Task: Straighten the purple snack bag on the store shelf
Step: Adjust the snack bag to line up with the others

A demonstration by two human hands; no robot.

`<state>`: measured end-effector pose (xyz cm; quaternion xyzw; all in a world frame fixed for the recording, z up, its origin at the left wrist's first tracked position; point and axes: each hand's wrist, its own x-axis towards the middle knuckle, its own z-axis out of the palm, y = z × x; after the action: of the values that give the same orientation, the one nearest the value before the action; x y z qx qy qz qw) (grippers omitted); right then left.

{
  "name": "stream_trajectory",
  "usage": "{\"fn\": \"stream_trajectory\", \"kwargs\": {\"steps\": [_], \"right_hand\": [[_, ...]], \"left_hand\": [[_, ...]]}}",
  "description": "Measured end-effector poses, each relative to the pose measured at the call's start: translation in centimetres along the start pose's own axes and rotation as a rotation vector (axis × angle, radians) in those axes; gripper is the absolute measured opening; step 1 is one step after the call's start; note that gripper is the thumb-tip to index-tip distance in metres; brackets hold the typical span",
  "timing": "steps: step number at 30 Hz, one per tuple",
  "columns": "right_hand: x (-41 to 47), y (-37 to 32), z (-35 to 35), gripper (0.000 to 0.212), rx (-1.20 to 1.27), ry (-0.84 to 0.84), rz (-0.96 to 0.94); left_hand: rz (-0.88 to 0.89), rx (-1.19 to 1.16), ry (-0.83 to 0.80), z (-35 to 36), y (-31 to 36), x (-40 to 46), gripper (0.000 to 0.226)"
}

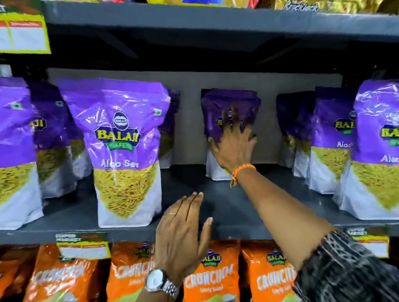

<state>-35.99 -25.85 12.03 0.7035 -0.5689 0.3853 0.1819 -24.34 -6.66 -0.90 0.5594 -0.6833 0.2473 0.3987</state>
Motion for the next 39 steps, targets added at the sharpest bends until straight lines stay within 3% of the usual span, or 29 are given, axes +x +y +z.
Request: {"fn": "stream_trajectory", "kwargs": {"steps": [9,12,16,25,39], "right_hand": [[-0.3,1.6,3.4,0.083,0.090,-0.028,0.006],[-0.2,1.6,3.5,0.082,0.083,-0.039,-0.007],[-0.2,1.8,3.5,0.096,0.049,-0.079,-0.025],[-0.8,2.2,1.8,0.088,0.014,-0.084,-0.057],[-6.0,2.2,-4.0,0.096,-0.001,-0.035,-0.064]], "left_hand": [[-0.029,0.246,-0.065,0.6,0.2,0.0,0.047],[-0.024,0.258,-0.070,0.7,0.0,0.0,0.046],[-0.026,0.276,-0.071,1.0,-0.1,-0.1,0.047],[-0.027,0.294,-0.066,1.3,-0.2,0.1,0.048],[-0.045,0.308,-0.148,0.5,0.6,0.0,0.047]]}}
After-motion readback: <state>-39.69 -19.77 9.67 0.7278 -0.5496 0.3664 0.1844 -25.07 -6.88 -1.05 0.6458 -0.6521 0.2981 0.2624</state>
